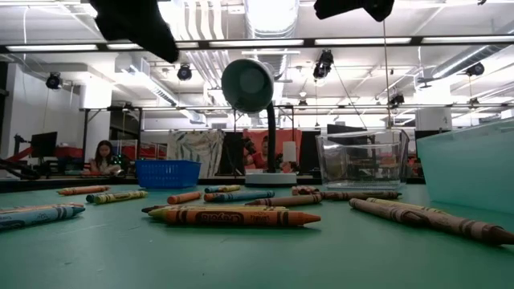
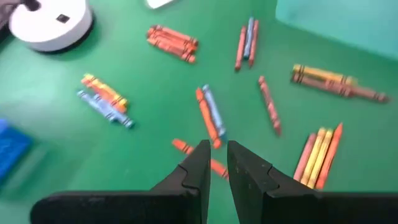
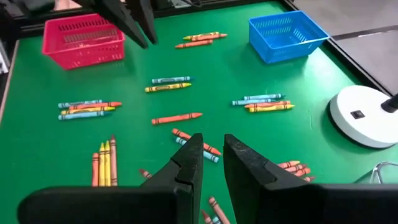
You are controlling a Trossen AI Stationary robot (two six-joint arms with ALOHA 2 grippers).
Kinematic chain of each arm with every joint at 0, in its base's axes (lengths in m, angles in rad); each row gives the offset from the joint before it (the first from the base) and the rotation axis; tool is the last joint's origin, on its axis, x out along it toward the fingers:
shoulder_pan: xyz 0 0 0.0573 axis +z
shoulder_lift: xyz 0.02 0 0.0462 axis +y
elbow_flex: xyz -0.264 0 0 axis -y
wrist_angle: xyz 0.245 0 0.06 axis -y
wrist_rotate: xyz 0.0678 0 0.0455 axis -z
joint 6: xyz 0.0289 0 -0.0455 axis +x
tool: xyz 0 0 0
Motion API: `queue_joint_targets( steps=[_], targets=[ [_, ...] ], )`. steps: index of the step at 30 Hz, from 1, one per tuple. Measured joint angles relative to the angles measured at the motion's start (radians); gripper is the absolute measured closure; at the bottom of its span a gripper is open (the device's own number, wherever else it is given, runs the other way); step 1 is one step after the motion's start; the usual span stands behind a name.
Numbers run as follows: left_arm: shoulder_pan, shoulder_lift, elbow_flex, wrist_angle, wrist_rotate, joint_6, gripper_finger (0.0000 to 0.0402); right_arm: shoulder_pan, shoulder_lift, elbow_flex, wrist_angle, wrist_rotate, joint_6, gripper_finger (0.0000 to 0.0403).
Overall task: Sort crayons
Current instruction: Put the orange crayon into the transparent bin
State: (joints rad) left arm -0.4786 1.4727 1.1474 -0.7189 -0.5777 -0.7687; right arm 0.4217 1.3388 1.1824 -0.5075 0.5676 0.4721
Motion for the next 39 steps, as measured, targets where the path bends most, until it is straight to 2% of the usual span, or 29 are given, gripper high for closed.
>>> queue_joint_targets(
  steps=[5, 11, 16, 20, 31, 39],
  targets=[
    [0.054, 0.000, -0.093, 0.160, 0.047, -0.029, 0.0365, 0.001, 0.000, 0.012, -0.018, 0.000, -0.001, 0.0349],
    [0.117, 0.029, -0.161, 0.185, 0.052, -0.262, 0.0365, 0.001, -0.001, 0.014, -0.023, 0.000, -0.002, 0.0349],
    [0.116, 0.077, -0.163, 0.222, 0.065, -0.307, 0.0358, 0.001, -0.001, 0.013, -0.037, 0.000, -0.004, 0.0349],
    [0.117, 0.098, -0.163, 0.217, 0.076, -0.321, 0.0337, 0.001, -0.001, 0.011, -0.039, 0.000, -0.003, 0.0349],
    [0.116, 0.161, -0.163, 0.224, 0.097, -0.397, 0.0241, 0.001, -0.001, 0.011, -0.041, 0.000, -0.003, 0.0349],
    [0.116, 0.210, -0.163, 0.264, 0.094, -0.399, 0.0228, 0.001, -0.001, 0.011, -0.041, 0.000, -0.002, 0.0349]
  ],
)
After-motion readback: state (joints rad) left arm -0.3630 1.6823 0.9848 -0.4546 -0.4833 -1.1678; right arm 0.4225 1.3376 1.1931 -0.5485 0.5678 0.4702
